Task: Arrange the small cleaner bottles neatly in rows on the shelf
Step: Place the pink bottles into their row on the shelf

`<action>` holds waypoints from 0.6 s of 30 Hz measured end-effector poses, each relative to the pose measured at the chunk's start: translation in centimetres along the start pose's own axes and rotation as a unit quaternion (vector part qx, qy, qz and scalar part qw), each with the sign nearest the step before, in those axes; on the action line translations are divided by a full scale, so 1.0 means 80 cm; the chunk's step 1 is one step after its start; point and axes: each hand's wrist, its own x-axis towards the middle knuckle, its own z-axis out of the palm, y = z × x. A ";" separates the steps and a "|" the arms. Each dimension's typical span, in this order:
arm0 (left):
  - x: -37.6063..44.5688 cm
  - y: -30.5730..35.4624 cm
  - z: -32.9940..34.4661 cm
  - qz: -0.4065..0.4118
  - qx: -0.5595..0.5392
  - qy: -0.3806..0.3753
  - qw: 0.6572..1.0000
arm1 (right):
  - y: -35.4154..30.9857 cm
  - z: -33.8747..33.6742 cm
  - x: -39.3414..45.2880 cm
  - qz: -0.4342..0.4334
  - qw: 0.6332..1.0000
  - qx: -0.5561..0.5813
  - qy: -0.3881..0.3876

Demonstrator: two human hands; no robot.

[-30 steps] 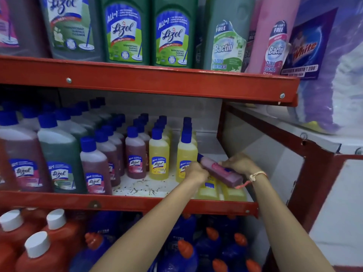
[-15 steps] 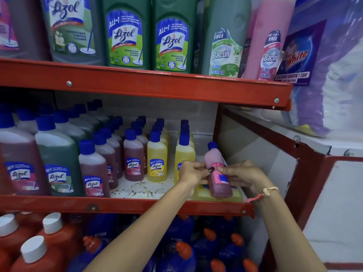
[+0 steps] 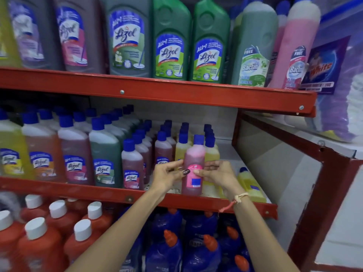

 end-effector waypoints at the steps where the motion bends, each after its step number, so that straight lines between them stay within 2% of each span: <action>1: 0.001 -0.001 -0.011 0.009 0.007 0.008 1.000 | 0.002 0.013 0.002 -0.011 1.000 -0.004 -0.001; 5: 0.004 -0.006 -0.046 0.018 0.021 0.040 0.999 | 0.005 0.059 0.010 -0.052 0.998 -0.024 0.004; 12: 0.008 -0.025 -0.057 0.017 0.069 0.088 0.994 | 0.021 0.091 0.014 -0.103 0.992 -0.067 0.025; 18: -0.003 -0.036 -0.061 0.027 0.089 0.087 0.992 | 0.035 0.095 0.013 -0.123 0.991 -0.039 0.027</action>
